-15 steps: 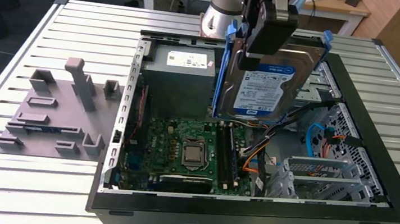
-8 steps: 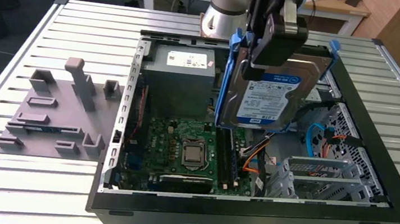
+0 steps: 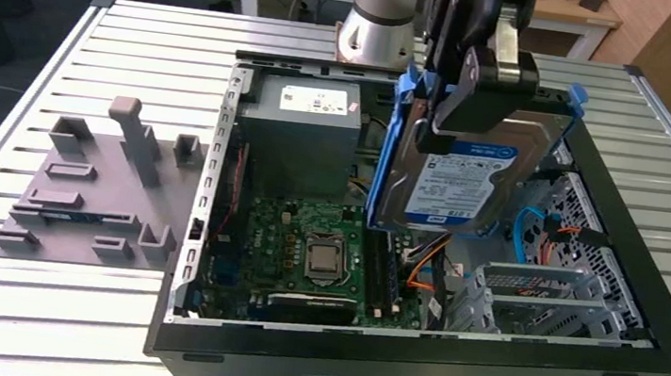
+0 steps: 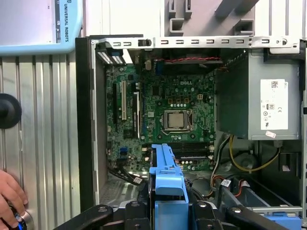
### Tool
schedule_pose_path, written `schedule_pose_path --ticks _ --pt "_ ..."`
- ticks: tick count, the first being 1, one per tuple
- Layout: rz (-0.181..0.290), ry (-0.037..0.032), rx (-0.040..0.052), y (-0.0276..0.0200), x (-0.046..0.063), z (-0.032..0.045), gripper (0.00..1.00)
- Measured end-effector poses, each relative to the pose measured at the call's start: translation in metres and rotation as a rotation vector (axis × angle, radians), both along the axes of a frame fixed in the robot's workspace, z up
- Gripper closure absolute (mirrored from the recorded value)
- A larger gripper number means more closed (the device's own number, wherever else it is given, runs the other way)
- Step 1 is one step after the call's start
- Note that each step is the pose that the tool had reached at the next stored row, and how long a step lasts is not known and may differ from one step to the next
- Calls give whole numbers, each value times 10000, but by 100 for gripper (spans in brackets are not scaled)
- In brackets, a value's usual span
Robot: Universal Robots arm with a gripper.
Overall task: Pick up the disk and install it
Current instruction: 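Insert the disk into the insertion slot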
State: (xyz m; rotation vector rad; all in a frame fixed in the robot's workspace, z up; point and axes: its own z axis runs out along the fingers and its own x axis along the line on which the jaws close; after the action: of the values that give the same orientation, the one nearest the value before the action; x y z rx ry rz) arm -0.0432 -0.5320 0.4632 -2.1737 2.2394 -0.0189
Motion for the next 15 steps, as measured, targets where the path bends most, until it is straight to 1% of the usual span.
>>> schedule_pose_path --ticks 2,6,10,13,15 --pt "0 0 1 -31 20 -3 64" --pt "0 0 0 -75 79 -6 64" --pt "1 0 0 -97 159 -7 64" --pt "0 0 0 -111 186 -10 64" --pt "0 0 1 -132 197 -14 64"
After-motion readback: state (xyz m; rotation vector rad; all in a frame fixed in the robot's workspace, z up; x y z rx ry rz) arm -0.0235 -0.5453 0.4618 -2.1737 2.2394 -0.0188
